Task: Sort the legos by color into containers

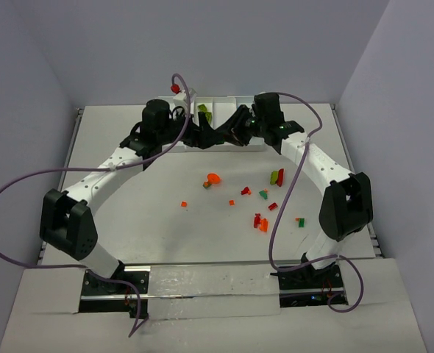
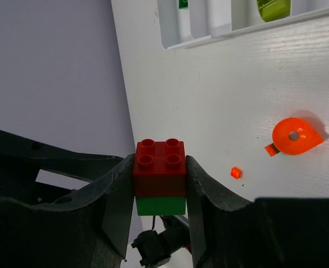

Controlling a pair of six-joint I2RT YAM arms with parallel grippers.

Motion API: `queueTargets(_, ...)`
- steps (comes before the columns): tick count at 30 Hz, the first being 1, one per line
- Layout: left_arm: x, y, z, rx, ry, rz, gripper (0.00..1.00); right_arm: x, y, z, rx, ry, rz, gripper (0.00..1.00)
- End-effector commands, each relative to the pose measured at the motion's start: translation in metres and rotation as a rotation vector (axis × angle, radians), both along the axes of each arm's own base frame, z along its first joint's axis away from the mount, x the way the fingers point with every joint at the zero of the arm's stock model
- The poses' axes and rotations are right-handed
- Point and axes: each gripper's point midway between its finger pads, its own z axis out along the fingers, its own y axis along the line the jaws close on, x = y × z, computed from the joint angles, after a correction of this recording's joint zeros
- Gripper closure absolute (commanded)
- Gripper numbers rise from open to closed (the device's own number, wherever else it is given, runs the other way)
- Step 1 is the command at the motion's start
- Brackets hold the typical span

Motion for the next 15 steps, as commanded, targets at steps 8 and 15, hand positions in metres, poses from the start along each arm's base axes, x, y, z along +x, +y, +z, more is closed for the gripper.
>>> queueTargets(8, 0.015, -0.006, -0.018, 0.047, 0.024, 0.015, 0.25, -0.003, 0.013, 0.038, 0.073, -0.071, 0.027, 1.0)
queueTargets(15, 0.018, -0.006, -0.016, 0.035, 0.039, 0.027, 0.5, 0.0, 0.01, 0.034, 0.055, -0.065, 0.007, 1.0)
